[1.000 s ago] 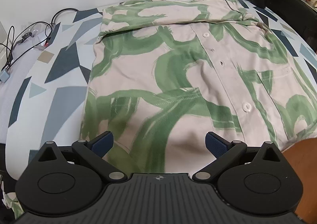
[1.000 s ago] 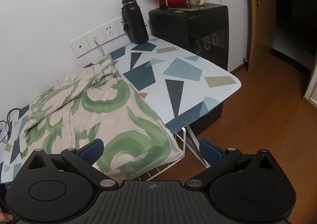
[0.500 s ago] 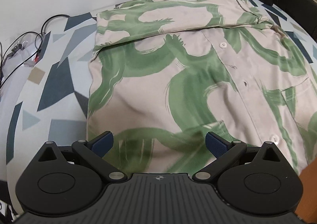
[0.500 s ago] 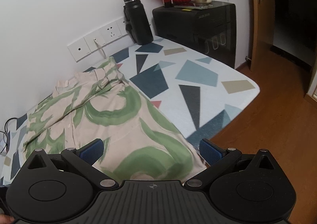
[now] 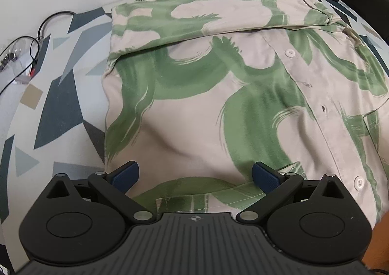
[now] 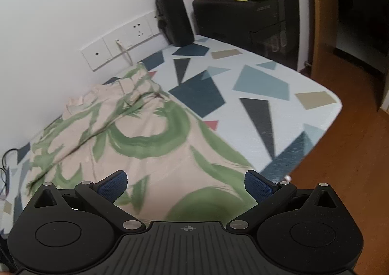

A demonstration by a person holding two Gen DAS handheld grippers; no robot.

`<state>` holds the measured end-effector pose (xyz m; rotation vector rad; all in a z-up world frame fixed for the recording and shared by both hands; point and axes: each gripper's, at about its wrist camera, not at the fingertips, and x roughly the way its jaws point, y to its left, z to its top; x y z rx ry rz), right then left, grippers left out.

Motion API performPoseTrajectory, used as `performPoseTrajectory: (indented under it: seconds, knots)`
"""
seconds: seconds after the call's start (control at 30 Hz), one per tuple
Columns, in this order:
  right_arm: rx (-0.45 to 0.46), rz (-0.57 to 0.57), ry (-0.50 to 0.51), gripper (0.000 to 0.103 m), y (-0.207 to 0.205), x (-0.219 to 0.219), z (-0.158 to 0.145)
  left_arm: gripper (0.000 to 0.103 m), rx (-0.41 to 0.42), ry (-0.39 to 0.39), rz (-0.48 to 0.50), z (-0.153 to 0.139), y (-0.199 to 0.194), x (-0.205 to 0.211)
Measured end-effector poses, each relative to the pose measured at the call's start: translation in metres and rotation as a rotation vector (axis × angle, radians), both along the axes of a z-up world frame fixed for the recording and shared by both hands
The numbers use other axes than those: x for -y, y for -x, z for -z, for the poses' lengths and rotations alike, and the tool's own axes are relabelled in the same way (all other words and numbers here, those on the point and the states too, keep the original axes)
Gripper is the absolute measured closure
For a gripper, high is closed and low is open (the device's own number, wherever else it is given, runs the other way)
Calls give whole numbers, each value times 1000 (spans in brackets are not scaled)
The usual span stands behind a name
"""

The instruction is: Fold clothes

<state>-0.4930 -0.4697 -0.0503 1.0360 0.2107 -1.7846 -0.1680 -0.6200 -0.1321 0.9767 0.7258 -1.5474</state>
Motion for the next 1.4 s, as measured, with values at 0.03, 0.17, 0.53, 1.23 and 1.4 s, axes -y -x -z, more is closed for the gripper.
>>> performPoseTrajectory:
  seconds: [0.03, 0.17, 0.53, 1.23, 1.4]
  knots:
    - [0, -1, 1, 1, -2, 2, 0, 1, 0, 3, 3, 0, -1, 0]
    - [-10, 0, -2, 1, -7, 6, 2, 1, -5, 13, 21, 1, -4, -2]
    - [11, 2, -9, 1, -16, 12, 8, 0, -45, 28, 31, 4, -12, -5]
    - [-16, 108, 15, 1, 33, 1, -2, 0, -59, 38, -5, 4, -17, -10]
    - [15, 86, 26, 1, 56, 7, 4, 0, -50, 9, -55, 4, -13, -4]
